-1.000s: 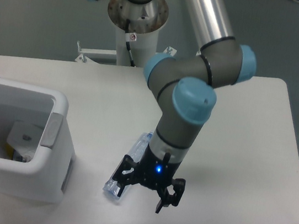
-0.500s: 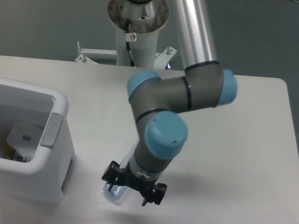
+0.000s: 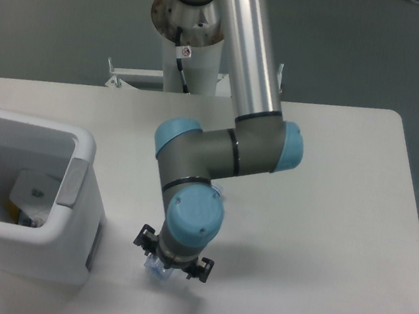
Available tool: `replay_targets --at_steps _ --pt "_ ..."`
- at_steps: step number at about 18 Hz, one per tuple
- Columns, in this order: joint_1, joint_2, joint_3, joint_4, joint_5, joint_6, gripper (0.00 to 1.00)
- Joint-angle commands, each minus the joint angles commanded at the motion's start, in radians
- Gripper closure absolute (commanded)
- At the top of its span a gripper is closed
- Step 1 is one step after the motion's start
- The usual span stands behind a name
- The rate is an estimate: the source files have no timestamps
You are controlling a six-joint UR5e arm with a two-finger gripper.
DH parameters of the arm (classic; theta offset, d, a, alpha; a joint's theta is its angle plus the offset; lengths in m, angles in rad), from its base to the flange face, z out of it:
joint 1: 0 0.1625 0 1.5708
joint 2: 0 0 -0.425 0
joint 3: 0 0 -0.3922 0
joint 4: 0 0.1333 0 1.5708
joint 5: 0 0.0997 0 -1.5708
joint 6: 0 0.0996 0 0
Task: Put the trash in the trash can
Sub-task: 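Lower the gripper around the bottle's blue cap end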
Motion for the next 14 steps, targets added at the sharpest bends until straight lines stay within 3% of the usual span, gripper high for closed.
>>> replay_targets --at_steps 5,11,14 --pt "-0.006 -0.008 0.002 0.005 0.012 -0.008 0.01" --pt "-0.006 -0.011 0.005 0.005 0.029 -0.012 0.19" --pt "-0.006 0.000 0.012 0.003 0.026 -0.035 0.35"
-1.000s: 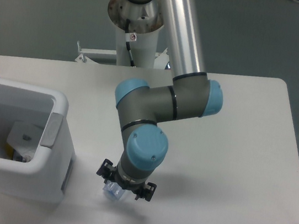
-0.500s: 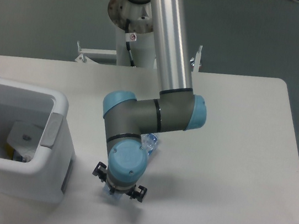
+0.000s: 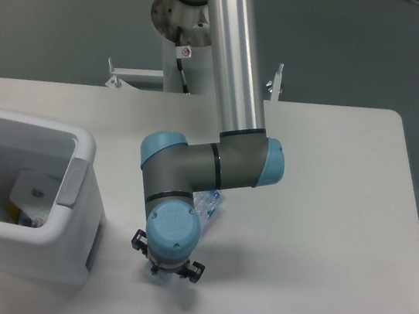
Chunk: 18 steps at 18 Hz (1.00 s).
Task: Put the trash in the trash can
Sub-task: 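Lower the gripper around the bottle's blue cap end, then close the gripper on the bottle and lift it upright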
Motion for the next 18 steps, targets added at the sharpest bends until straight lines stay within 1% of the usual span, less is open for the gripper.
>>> replay_targets --at_steps 2,5,6,7,10,12,15,17,18 --pt "0.000 0.006 0.005 0.000 -0.006 0.000 0.40" --pt "0.008 0.023 0.006 -0.002 -0.009 0.006 0.53" --pt "0.015 0.031 0.006 -0.002 -0.009 0.009 0.54" --pt "0.024 0.035 0.008 0.000 -0.009 0.009 0.57" --pt "0.051 0.040 0.035 0.000 -0.031 0.012 0.58" --pt "0.073 0.054 0.051 0.000 -0.061 0.012 0.60" --pt "0.110 0.077 0.081 0.000 -0.145 0.014 0.60" --pt "0.139 0.095 0.098 0.000 -0.192 0.014 0.64" --pt "0.152 0.106 0.109 0.000 -0.218 0.014 0.64"
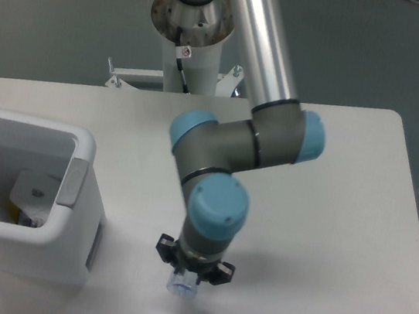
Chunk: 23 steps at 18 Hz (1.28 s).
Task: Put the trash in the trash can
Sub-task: 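Close the gripper on the bottle and lift it upright, then carry the bottle over the bin and lower it inside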
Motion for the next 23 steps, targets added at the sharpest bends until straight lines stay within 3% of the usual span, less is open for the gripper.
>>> replay_targets --at_steps 4,10,23 --pt "0.051 0.048 0.057 0.000 -0.165 -0.002 0.64" --pt "0.092 0.140 0.092 0.003 -0.383 -0.002 0.64" --pt "0.094 0.224 0.112 0.199 -0.693 -0.123 0.64"
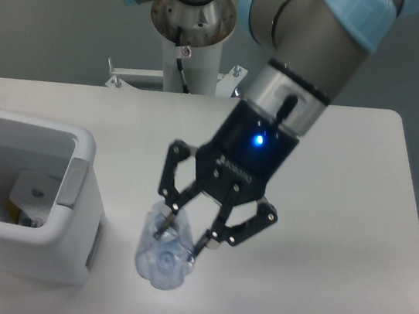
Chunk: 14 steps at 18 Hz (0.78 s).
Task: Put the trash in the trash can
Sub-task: 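Carry the bottle over the bin and lower it inside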
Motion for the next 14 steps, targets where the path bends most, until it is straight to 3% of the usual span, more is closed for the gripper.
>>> replay_targets --at_steps 5,10,14 --pt "-0.014 0.015 -0.020 0.002 -0.166 -0.020 0.64" --pt "-0.035 0.026 -0.026 0.002 -0.175 -0.132 0.64" --pt "-0.060 0.058 -0.077 0.003 -0.174 -0.150 0.64"
